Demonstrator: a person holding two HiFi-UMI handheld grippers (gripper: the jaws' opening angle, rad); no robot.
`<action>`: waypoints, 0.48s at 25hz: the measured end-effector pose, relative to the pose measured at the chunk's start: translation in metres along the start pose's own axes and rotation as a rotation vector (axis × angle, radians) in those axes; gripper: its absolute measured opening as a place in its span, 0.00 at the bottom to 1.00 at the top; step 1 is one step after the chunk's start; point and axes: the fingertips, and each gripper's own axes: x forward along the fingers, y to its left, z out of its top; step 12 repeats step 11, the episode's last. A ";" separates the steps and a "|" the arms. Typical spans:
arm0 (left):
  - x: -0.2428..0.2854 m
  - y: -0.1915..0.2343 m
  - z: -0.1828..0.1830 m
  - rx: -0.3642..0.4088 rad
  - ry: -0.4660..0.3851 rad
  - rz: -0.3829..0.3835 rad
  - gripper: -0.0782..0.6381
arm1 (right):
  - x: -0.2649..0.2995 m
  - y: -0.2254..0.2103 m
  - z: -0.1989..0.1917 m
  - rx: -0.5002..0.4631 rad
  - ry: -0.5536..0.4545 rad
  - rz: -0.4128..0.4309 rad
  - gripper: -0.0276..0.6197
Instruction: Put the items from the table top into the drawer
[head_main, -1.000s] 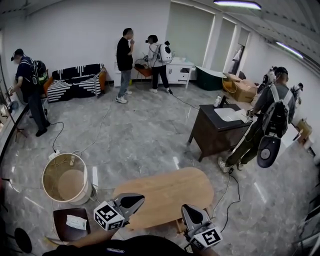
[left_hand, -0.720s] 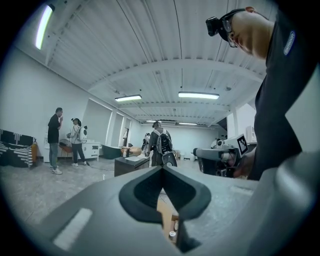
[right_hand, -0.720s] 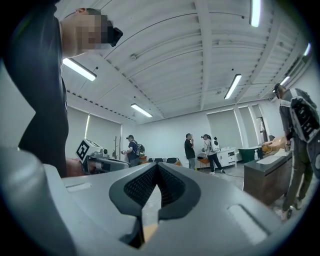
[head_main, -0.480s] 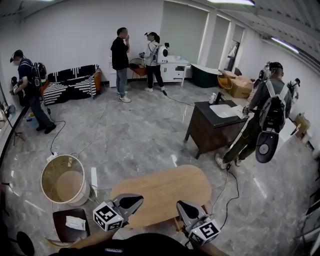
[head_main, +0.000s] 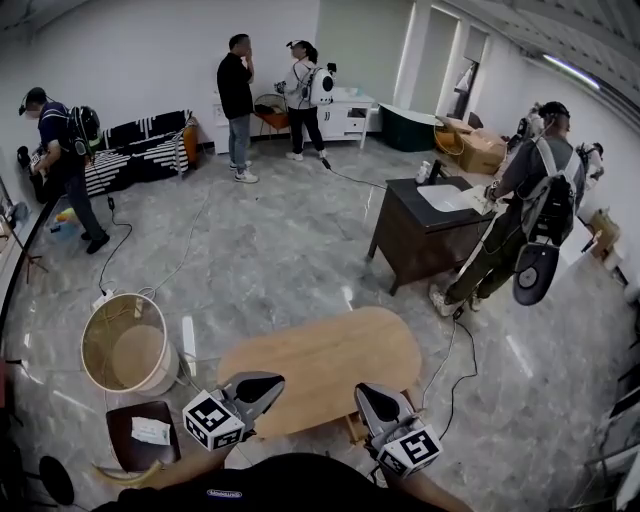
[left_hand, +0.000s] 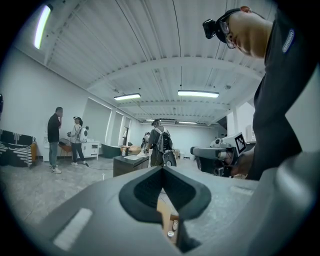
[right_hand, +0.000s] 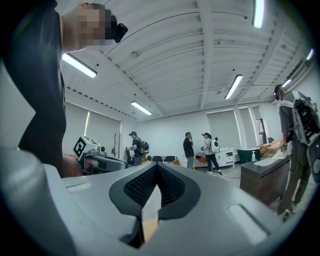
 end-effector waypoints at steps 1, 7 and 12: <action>0.000 -0.001 0.000 -0.001 0.000 0.000 0.11 | -0.001 0.000 0.000 -0.001 0.000 -0.001 0.09; 0.006 -0.006 -0.003 -0.002 0.003 -0.003 0.11 | -0.007 -0.007 0.000 -0.005 0.001 -0.009 0.09; 0.006 -0.007 -0.006 -0.004 0.006 -0.002 0.11 | -0.008 -0.008 -0.003 0.003 0.004 -0.016 0.09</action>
